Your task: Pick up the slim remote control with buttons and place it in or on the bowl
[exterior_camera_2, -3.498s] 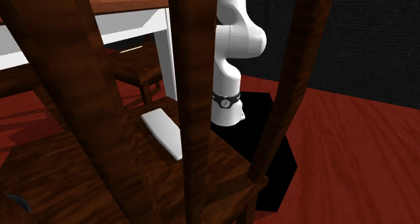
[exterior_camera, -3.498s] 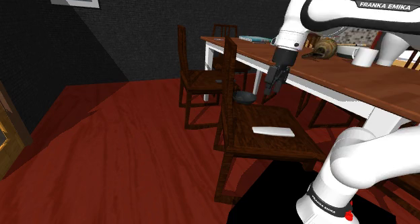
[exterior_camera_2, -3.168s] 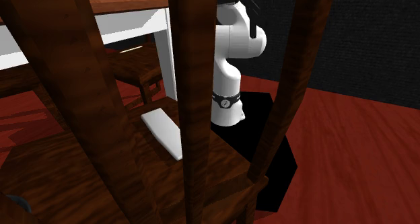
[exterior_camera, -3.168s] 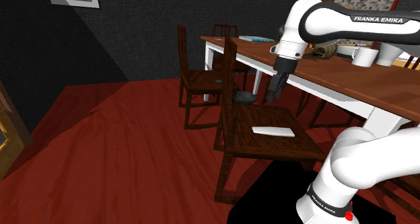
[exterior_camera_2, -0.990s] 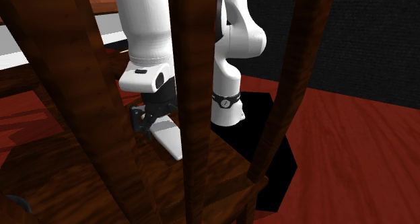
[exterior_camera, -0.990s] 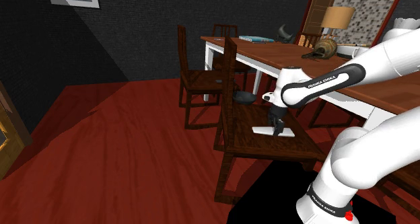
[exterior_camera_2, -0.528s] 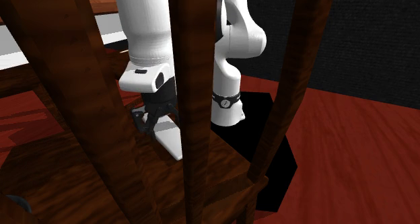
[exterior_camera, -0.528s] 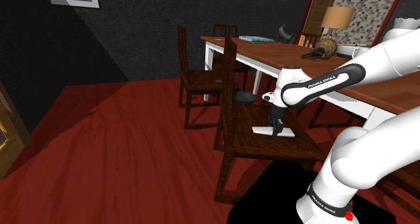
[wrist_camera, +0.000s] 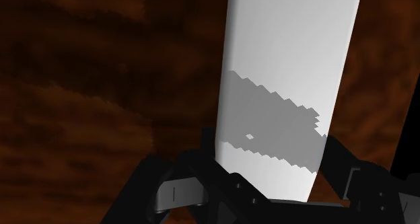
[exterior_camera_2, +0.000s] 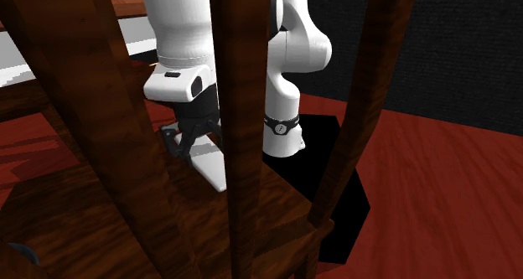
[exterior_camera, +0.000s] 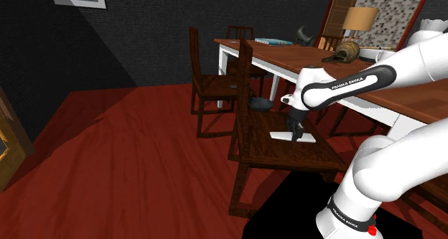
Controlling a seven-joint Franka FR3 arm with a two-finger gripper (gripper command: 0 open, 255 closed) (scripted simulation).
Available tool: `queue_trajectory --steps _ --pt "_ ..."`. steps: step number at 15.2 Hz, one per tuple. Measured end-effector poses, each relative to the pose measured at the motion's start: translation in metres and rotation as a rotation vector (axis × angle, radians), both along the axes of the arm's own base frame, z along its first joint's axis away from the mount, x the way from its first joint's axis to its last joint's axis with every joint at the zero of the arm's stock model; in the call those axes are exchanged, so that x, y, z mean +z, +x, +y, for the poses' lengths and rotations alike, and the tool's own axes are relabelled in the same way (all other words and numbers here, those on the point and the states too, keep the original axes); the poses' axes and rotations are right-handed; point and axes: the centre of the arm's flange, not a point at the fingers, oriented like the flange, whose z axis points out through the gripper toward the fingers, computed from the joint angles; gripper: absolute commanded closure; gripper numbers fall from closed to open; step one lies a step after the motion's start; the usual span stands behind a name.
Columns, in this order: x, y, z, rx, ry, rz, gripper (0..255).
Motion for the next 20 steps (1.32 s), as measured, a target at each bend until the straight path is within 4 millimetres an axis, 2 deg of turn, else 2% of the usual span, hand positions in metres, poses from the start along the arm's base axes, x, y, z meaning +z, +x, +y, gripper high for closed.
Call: queue_trajectory --steps 18,20 --pt "0.094 0.001 0.0 0.0 0.0 0.0 255" --pt "0.099 0.014 -0.007 0.0 0.001 0.0 255"
